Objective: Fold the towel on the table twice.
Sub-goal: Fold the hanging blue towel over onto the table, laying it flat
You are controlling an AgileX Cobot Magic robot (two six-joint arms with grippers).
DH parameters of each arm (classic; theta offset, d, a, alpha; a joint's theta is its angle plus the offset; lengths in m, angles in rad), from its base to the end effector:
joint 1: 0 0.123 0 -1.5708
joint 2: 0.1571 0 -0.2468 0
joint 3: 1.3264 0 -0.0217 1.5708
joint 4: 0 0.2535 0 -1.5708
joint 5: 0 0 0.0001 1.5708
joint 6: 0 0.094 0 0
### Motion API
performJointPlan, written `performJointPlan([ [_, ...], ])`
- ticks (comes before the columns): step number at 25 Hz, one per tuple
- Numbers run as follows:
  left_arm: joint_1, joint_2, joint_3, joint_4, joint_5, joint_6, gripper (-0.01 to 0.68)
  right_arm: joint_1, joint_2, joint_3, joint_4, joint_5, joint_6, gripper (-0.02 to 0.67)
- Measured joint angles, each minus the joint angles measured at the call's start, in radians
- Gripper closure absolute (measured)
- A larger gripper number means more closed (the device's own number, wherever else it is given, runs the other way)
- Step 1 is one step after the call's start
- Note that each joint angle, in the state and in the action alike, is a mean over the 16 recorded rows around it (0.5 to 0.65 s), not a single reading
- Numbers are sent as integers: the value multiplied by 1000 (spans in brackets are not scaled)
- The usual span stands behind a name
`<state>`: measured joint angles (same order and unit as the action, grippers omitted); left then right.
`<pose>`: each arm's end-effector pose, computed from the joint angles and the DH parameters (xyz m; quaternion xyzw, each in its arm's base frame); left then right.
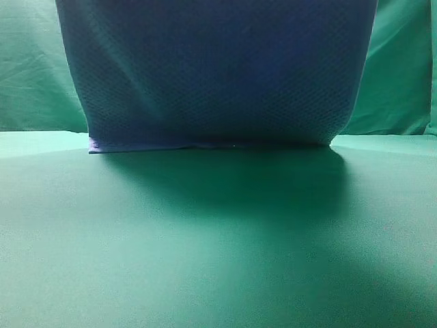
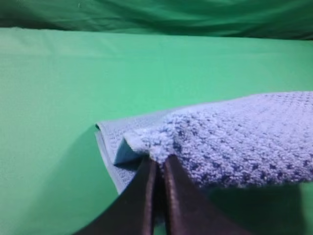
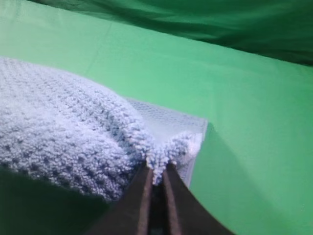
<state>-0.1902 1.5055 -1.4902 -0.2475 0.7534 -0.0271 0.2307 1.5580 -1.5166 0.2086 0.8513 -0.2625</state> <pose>0.3375 -0.0810 0.3513 0.0282 0.8965 -0.1606 0.4119 0.3400 0.0949 0.3342 -0.1919 0.9031 0.0923 0.3729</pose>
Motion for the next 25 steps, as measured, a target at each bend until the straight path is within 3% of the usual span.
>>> performJointPlan([
  [16,0,-409,543,-175,-44,111,673,0,-353,465,166,-47,-118,649],
  [25,0,-574,761,-323,-22,186,673,0,-540,653,227,-13,-144,649],
])
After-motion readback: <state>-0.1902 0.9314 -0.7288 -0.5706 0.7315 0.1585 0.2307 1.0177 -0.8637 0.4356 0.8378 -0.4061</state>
